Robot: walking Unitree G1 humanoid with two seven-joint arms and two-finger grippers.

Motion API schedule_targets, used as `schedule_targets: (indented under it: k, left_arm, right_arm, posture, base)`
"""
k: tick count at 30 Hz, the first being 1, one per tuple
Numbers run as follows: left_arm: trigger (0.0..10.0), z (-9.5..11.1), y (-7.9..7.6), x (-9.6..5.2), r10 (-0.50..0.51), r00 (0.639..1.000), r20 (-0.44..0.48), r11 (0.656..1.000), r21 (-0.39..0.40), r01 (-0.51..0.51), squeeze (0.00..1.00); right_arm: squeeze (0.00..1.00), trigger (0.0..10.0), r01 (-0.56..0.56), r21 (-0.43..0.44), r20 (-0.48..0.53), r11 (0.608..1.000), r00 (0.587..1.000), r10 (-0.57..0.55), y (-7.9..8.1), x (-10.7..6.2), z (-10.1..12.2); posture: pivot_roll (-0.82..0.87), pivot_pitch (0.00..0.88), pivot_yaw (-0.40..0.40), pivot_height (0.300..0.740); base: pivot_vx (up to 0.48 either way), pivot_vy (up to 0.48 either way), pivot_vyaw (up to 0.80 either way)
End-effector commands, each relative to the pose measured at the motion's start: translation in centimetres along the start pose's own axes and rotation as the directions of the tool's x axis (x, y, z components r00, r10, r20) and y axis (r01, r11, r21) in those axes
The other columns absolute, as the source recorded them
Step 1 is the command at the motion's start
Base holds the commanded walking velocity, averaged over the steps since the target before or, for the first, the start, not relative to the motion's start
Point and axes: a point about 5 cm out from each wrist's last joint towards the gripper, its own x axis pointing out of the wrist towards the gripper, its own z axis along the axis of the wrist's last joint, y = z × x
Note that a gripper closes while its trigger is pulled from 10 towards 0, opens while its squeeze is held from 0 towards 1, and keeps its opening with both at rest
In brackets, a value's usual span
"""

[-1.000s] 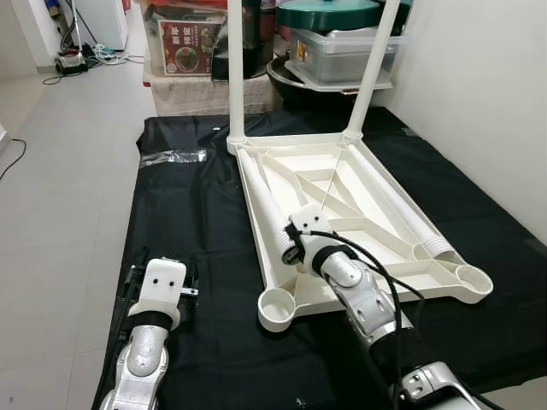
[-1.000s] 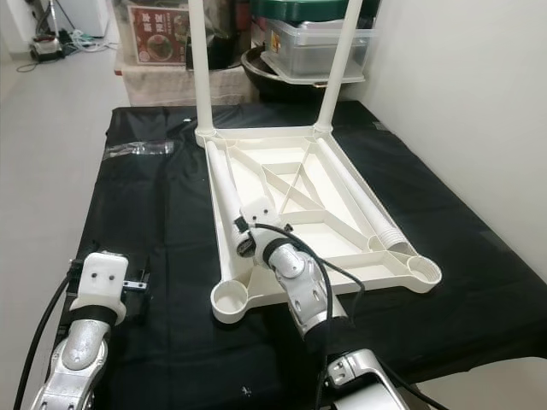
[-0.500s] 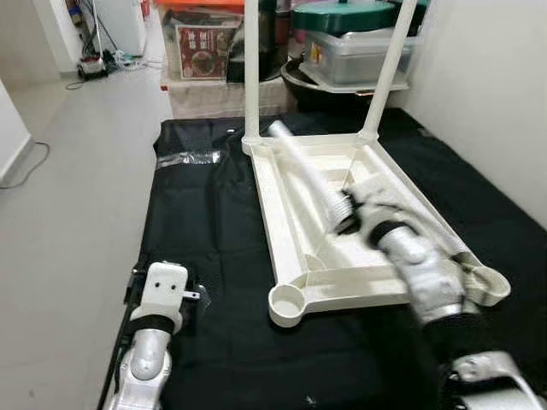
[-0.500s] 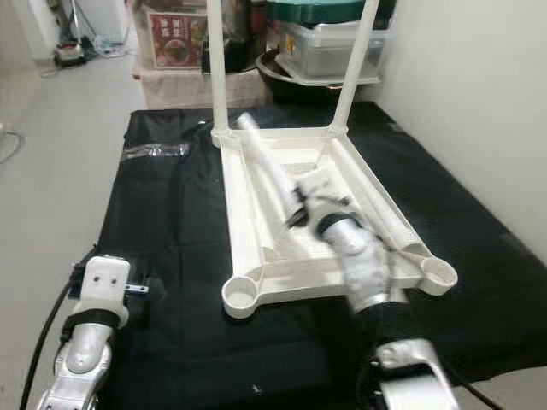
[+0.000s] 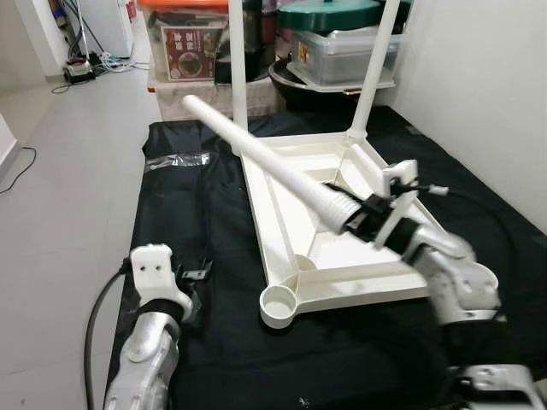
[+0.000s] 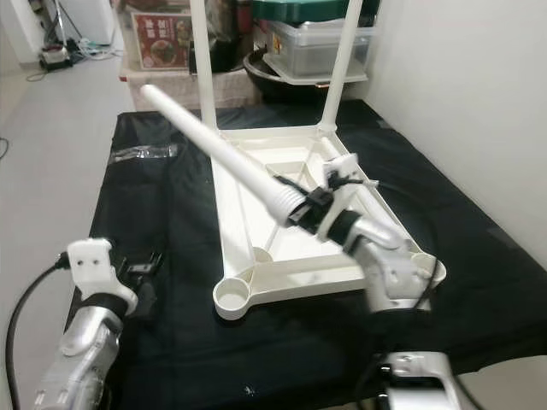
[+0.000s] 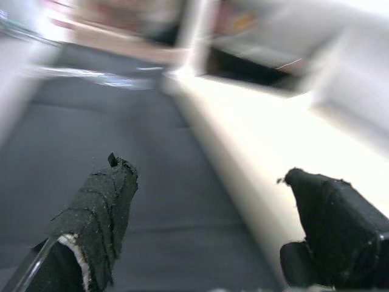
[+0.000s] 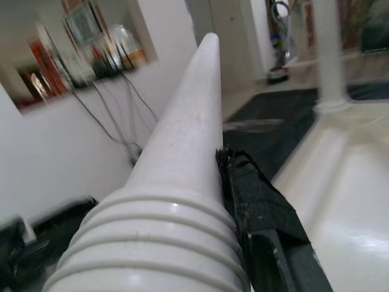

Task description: Building children table

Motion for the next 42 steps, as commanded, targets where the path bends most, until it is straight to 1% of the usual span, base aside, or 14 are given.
schedule_targets:
  k: [1, 5, 8, 10, 15, 16, 20, 21, 23, 26, 34, 38, 39, 42]
  left_arm:
    - [10.0, 0.4, -1.0, -0.5, -0.089, 0.996, 0.011, 0.974, -0.207, 0.089, 0.00]
    - [10.0, 0.8, -1.5, -0.9, -0.106, 0.993, 0.060, 0.919, -0.375, 0.121, 0.00]
    - [10.0, 0.8, -1.5, -0.9, -0.106, 0.993, 0.060, 0.919, -0.375, 0.121, 0.00]
    - [10.0, 1.1, -1.4, -0.8, -0.093, 0.991, 0.091, 0.879, -0.460, 0.125, 0.00]
    - [10.0, 1.6, -1.0, -0.8, -0.077, 0.989, 0.127, 0.828, -0.545, 0.134, 0.00]
    - [10.0, 2.2, -0.9, -0.7, -0.083, 0.984, 0.158, 0.797, -0.582, 0.161, 0.00]
    - [10.0, 3.6, -1.2, -0.7, -0.146, 0.963, 0.226, 0.725, -0.637, 0.260, 0.00]
    - [10.0, 3.6, -1.2, -0.7, -0.146, 0.963, 0.226, 0.725, -0.637, 0.260, 0.00]
    - [10.0, 4.2, -1.2, -0.7, -0.170, 0.950, 0.261, 0.676, -0.671, 0.305, 0.00]
    - [10.0, 4.6, -1.1, -0.8, -0.180, 0.942, 0.282, 0.647, -0.688, 0.329, 0.00]
    - [10.0, 4.6, 0.1, -0.7, -0.142, 0.949, 0.282, 0.623, -0.719, 0.307, 0.00]
    - [10.0, 4.6, 1.1, -0.5, -0.087, 0.956, 0.281, 0.612, -0.742, 0.273, 0.00]
    - [10.0, 5.0, 1.7, -0.5, -0.083, 0.954, 0.290, 0.611, -0.741, 0.278, 0.00]
    - [10.0, 5.5, 2.2, -0.5, -0.072, 0.947, 0.312, 0.607, -0.740, 0.290, 0.00]
  right_arm:
    - [0.00, 0.0, -0.037, 0.103, 0.050, 0.994, 0.998, 0.032, 1.0, 1.2, -0.5]
    - [0.00, 0.0, -0.141, 0.244, 0.116, 0.959, 0.986, 0.116, 3.2, 2.5, -1.3]
    - [0.00, 0.0, -0.141, 0.244, 0.116, 0.959, 0.986, 0.116, 3.2, 2.5, -1.3]
    - [0.00, 0.0, -0.215, 0.319, 0.131, 0.923, 0.975, 0.181, 4.3, 2.4, -2.1]
    - [0.00, 0.0, -0.305, 0.369, 0.135, 0.878, 0.952, 0.274, 5.5, 1.6, -2.8]
    - [0.00, 0.0, -0.338, 0.382, 0.115, 0.860, 0.941, 0.318, 5.9, 1.0, -3.5]
    - [0.00, 0.0, -0.346, 0.421, 0.090, 0.839, 0.936, 0.341, 5.9, 0.3, -4.5]
    - [0.00, 0.0, -0.346, 0.421, 0.090, 0.839, 0.936, 0.341, 5.9, 0.3, -4.5]
    - [0.00, 0.0, -0.335, 0.428, 0.081, 0.839, 0.939, 0.333, 5.7, 0.2, -4.7]
    - [0.00, 0.0, -0.334, 0.434, 0.076, 0.836, 0.939, 0.336, 5.6, 0.1, -4.7]
    - [0.00, 0.0, -0.438, 0.447, 0.097, 0.780, 0.891, 0.444, 6.9, -0.8, -4.3]
    - [0.00, 0.0, -0.512, 0.446, 0.049, 0.734, 0.833, 0.551, 7.6, -2.2, -4.8]
    - [0.00, 0.0, -0.542, 0.440, -0.006, 0.716, 0.795, 0.606, 7.9, -3.3, -5.2]
    - [0.00, 0.0, -0.557, 0.438, -0.048, 0.706, 0.770, 0.637, 7.7, -4.0, -5.4]
  posture:
    - [0.08, 0.000, -0.062, 0.740]
    - [0.09, 0.000, -0.067, 0.740]
    - [0.09, 0.000, -0.067, 0.740]
    - [0.10, 0.000, -0.070, 0.740]
    - [0.10, 0.000, -0.064, 0.740]
    - [0.09, 0.000, -0.063, 0.740]
    - [0.09, 0.000, -0.060, 0.740]
    - [0.09, 0.000, -0.060, 0.740]
    - [0.08, 0.000, -0.061, 0.740]
    - [0.08, 0.000, -0.062, 0.740]
    - [0.08, 0.000, -0.064, 0.740]
    - [0.08, 0.000, -0.067, 0.740]
    - [0.07, 0.000, -0.068, 0.740]
    - [0.07, 0.000, -0.067, 0.740]
  base:
    - [0.000, 0.000, 0.00]
    - [0.000, 0.000, 0.00]
    - [0.000, 0.000, 0.00]
    - [0.000, 0.000, 0.00]
    - [0.000, 0.000, 0.00]
    - [0.000, 0.000, 0.00]
    - [0.000, 0.000, 0.00]
    - [0.000, 0.000, 0.00]
    - [0.000, 0.000, 0.00]
    - [0.000, 0.000, 0.00]
    - [0.000, 0.000, 0.00]
    - [0.000, 0.000, 0.00]
    - [0.000, 0.000, 0.00]
    - [0.000, 0.000, 0.00]
